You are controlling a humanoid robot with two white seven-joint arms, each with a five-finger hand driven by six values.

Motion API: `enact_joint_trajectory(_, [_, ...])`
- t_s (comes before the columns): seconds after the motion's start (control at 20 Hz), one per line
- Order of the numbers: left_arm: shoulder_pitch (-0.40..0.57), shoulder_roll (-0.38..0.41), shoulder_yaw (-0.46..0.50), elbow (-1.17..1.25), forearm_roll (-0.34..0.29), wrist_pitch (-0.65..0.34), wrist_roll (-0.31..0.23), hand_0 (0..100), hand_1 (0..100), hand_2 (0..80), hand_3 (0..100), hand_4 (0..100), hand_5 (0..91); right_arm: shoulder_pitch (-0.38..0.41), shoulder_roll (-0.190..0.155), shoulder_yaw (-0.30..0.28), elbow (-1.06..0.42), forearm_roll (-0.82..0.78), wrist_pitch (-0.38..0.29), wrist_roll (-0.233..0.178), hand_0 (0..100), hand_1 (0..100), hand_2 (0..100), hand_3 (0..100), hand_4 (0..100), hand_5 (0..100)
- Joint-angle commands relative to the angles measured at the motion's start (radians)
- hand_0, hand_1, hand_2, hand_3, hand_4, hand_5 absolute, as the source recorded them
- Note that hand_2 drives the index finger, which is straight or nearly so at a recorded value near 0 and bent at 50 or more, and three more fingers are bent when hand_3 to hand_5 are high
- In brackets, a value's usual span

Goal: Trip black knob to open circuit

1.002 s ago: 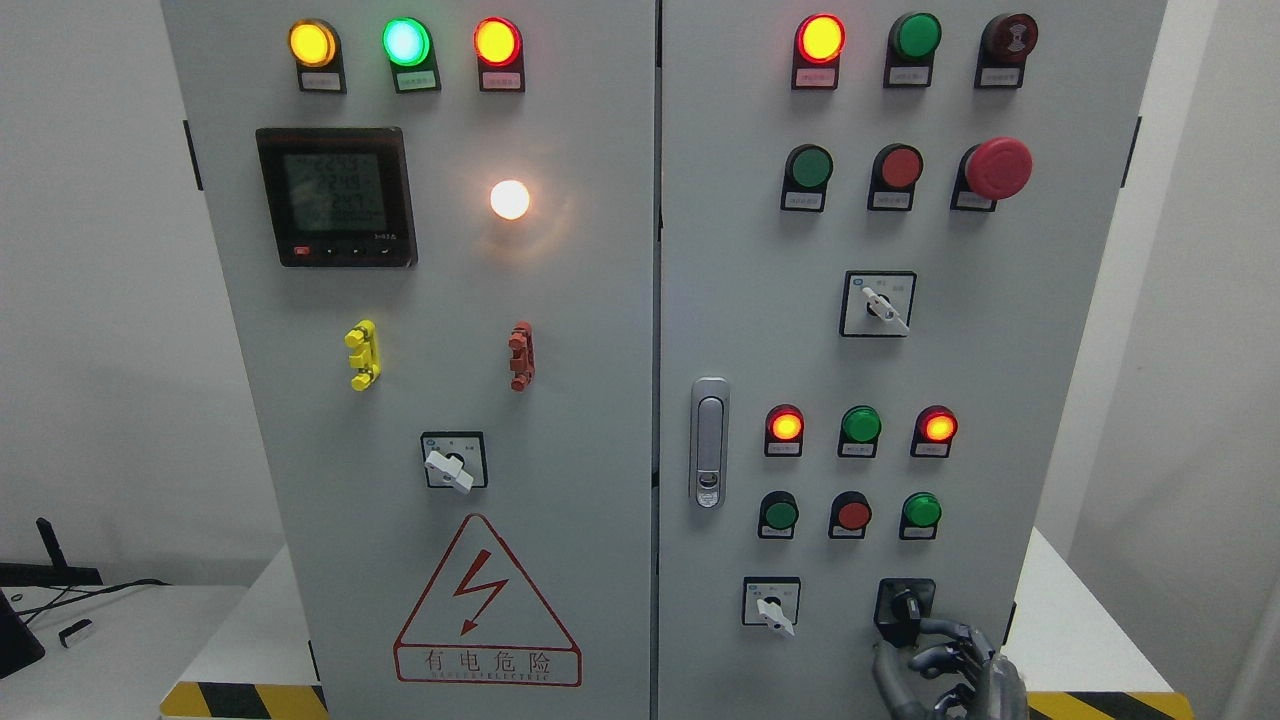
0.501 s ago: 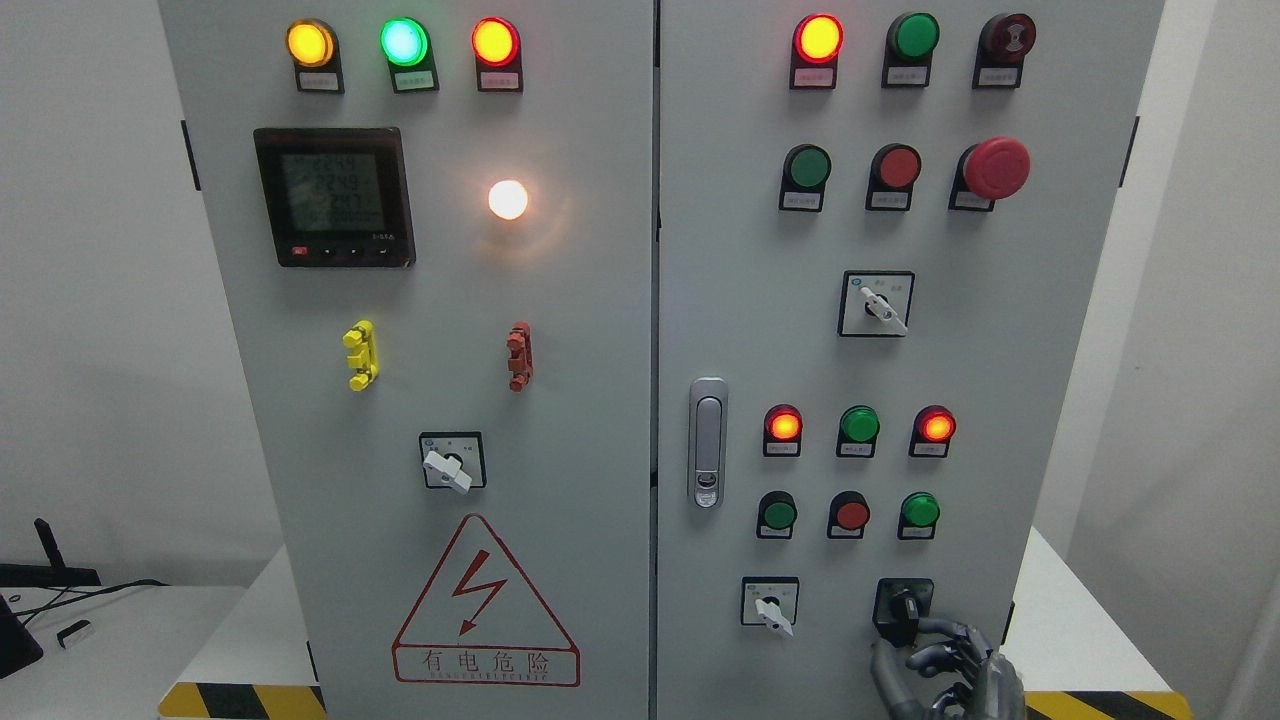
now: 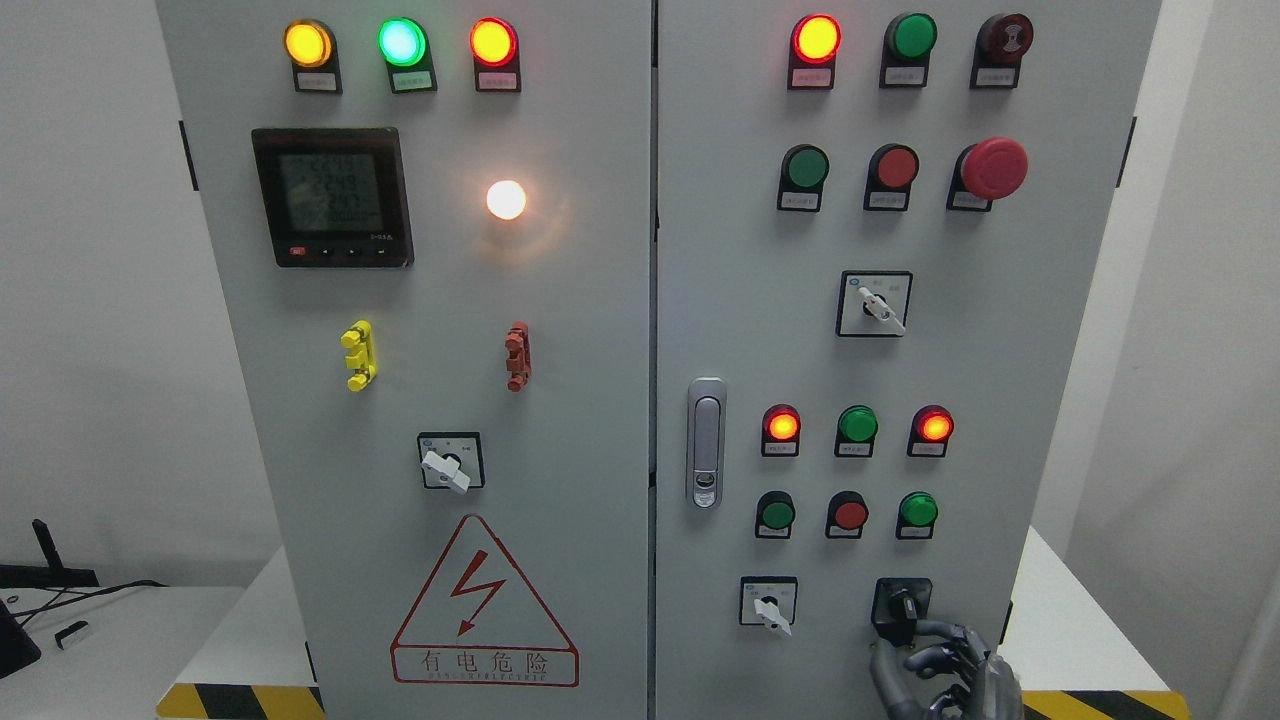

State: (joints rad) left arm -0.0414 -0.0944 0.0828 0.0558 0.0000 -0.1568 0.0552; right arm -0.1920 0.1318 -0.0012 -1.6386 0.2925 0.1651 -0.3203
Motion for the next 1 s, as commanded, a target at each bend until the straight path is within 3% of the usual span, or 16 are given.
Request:
enact_joint_trajectory(0.0, [0.000,0.001,0.000,-0.001,-0.031,0.000,0.000,12,39,0.0,0,0,0.0,-0.003,0.002,-0.028,0.013,-0.006,-0.001,-0.002,33,81,48,73,72,84])
enact_joint_trajectory(0.95, [0.000,-0.001,0.000,-0.001,-0.031,0.000,0.000,12,39,0.0,0,0,0.0,-0.014,0.002,-0.029,0.023,-0.009,-0.004,-0.002,33,77,49,75,74,86])
